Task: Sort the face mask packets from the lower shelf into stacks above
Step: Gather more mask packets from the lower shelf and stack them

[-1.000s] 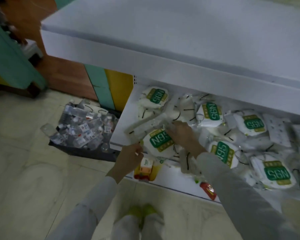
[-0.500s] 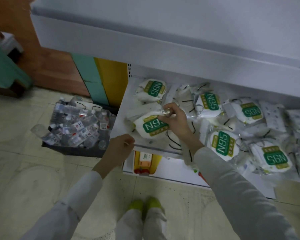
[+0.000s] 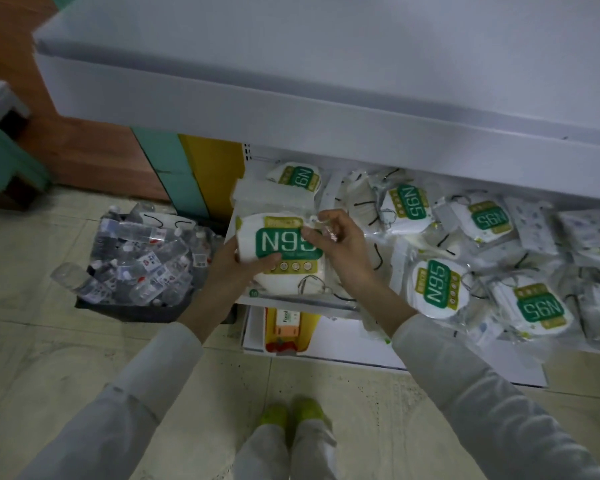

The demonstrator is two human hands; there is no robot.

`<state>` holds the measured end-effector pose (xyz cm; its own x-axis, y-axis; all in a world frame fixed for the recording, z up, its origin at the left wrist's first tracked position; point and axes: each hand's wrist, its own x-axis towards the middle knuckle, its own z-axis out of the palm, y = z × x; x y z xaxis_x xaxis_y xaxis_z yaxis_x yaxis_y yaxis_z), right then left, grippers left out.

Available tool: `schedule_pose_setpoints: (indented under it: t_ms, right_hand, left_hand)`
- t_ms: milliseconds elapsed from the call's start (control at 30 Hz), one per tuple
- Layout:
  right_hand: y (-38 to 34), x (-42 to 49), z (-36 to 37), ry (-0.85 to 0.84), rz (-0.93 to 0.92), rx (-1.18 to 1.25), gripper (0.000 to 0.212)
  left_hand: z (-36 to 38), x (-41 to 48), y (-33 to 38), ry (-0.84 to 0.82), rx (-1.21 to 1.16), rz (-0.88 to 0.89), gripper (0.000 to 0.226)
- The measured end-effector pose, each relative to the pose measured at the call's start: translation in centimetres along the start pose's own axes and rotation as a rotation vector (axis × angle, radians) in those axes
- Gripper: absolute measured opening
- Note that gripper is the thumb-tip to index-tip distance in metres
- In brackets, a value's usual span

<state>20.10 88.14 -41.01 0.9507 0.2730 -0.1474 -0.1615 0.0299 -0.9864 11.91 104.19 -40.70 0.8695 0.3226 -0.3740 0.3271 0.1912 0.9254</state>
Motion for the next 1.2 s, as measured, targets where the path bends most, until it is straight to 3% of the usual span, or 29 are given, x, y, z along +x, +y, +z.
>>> schedule_pose_setpoints:
  t_ms: [100,233,367,567,700,767,867,967,1133,1200]
  right_hand:
    - [1.0,1.5,0.3,0.009,0.121,-0.137,0.011]
    - [3.4,6.6,-0.8,0.263,0.355,-0.460,0.053]
    - [4.6,10.6,0.3,0.341,0.438,-0.426,0.078]
    - [5.4,13.0,2.0,0.421,0.443,-0.373,0.053]
    - [4.6,12.8,1.7,0.491,0.417,-0.076,0.034]
    - [3.5,12.3,1.0,0.469,0.366,0.041,0.036]
    - [1.7,11.5,-0.9,0.372,0.278,0.219,0.018]
    - [0.0,10.1,-3.1,0.282,0.143,0.213,0.019]
    - [-4.2,6.6,-6.1,0.226,0.124,0.125,0.025]
    - [-5.8,5.0,-6.7,0.140,0.112,0.084,0.015]
  left_hand:
    - [-1.3,0.0,-0.6,0.129,0.026,0.010,0.038]
    - [-4.2,0.0,-1.0,0.246,0.039,0.075,0.032]
    - [-6.2,0.2,-0.5,0.274,0.035,0.150,0.035]
    - [-7.5,0.5,-0.3,0.312,0.055,0.150,0.033]
    - [-8.1,0.8,-0.3,0.339,0.059,0.143,0.032]
    - [-8.1,1.0,-0.2,0.369,0.038,0.142,0.035]
    - [-7.3,0.8,0.0,0.353,0.052,0.167,0.036]
    - [-6.5,0.6,-0.2,0.338,0.064,0.177,0.040]
    - [-5.2,0.1,-0.2,0.292,0.052,0.162,0.040]
    - [-4.3,-0.2,0.0,0.274,0.033,0.146,0.038]
